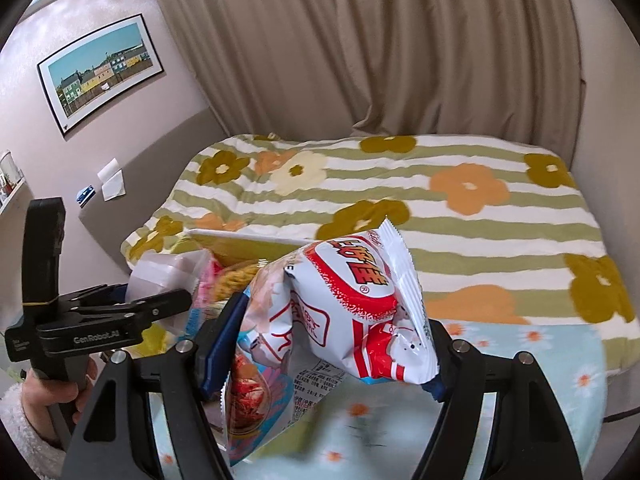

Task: Organize snacks
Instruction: 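Lower both items into the yellow-green box and open both tools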

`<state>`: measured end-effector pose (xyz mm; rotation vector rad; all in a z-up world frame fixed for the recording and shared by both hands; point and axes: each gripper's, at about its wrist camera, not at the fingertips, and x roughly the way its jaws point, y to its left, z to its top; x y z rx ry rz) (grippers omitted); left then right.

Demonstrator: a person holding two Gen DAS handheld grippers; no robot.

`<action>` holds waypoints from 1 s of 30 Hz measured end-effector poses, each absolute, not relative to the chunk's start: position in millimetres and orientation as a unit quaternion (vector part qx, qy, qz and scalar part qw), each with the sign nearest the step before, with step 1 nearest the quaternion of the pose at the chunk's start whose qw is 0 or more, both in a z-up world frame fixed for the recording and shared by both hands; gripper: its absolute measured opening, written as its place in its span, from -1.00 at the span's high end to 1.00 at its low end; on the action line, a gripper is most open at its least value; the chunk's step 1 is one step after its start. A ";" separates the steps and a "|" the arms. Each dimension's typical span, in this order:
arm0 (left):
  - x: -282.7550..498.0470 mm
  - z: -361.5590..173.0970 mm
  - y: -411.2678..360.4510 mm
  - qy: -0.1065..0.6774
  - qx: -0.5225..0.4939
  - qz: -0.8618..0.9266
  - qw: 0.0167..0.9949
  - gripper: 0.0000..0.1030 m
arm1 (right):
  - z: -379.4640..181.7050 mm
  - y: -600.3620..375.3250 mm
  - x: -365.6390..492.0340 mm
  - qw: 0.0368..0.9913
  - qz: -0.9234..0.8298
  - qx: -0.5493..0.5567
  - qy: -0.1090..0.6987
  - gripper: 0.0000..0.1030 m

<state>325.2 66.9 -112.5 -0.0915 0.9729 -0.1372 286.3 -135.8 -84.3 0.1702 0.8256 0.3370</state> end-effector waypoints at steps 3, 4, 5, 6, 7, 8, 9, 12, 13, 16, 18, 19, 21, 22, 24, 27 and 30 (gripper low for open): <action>333.1 -121.9 96.7 0.478 -0.042 -0.064 0.875 -0.41 | -90.6 -105.9 290.0 0.895 0.164 0.086 0.406 -0.37; 335.3 -125.0 104.7 0.483 -0.043 -0.066 0.872 -0.41 | -93.9 -95.8 291.9 0.892 0.165 0.088 0.412 -0.37; 339.3 -128.9 115.1 0.490 -0.046 -0.068 0.868 -0.41 | -96.0 -89.4 292.5 0.890 0.165 0.089 0.416 -0.37; 341.9 -131.4 121.1 0.494 -0.048 -0.071 0.865 -0.41 | -97.8 -82.5 293.3 0.888 0.164 0.090 0.420 -0.37; 345.2 -134.3 126.8 0.498 -0.048 -0.072 0.863 -0.44 | -100.1 -75.2 294.4 0.886 0.163 0.090 0.425 -0.37; 349.0 -138.2 131.6 0.503 -0.045 -0.072 0.860 -0.50 | -101.5 -70.1 294.7 0.884 0.163 0.089 0.430 -0.37; 353.2 -142.3 135.4 0.507 -0.044 -0.075 0.857 -0.54 | -102.7 -65.8 295.1 0.882 0.163 0.087 0.433 -0.37; 355.0 -143.9 145.8 0.500 -0.059 -0.085 0.860 -0.99 | -104.6 -59.0 295.9 0.877 0.163 0.079 0.444 -0.37; 356.1 -144.1 148.0 0.501 -0.062 -0.087 0.859 -0.99 | -104.1 -57.8 295.2 0.877 0.162 0.074 0.447 -0.37; 354.4 -148.8 152.2 0.507 -0.066 -0.084 0.855 -0.99 | -103.6 -57.7 292.4 0.876 0.159 0.058 0.452 -0.37; 350.8 -151.6 156.5 0.509 -0.073 -0.085 0.854 -0.99 | -105.0 -58.3 292.0 0.875 0.162 0.053 0.454 -0.37; 348.8 -152.7 157.8 0.509 -0.072 -0.080 0.854 -0.99 | -106.0 -59.4 292.7 0.874 0.165 0.051 0.454 -0.37; 345.0 -152.1 158.8 0.510 -0.068 -0.073 0.854 -0.99 | -107.5 -59.9 296.2 0.873 0.171 0.051 0.454 -0.39; 342.4 -150.6 159.4 0.508 -0.065 -0.070 0.856 -0.99 | -107.7 -59.6 297.7 0.873 0.173 0.051 0.454 -0.39; 338.6 -147.5 159.9 0.504 -0.059 -0.064 0.859 -0.99 | -108.6 -59.9 304.1 0.872 0.170 0.056 0.455 -0.41; 333.1 -143.7 158.3 0.497 -0.045 -0.052 0.865 -0.99 | -110.6 -59.6 318.5 0.874 0.159 0.066 0.455 -0.65; 329.9 -143.7 158.1 0.494 -0.036 -0.043 0.868 -0.99 | -109.8 -57.7 326.5 0.879 0.149 0.067 0.448 -0.99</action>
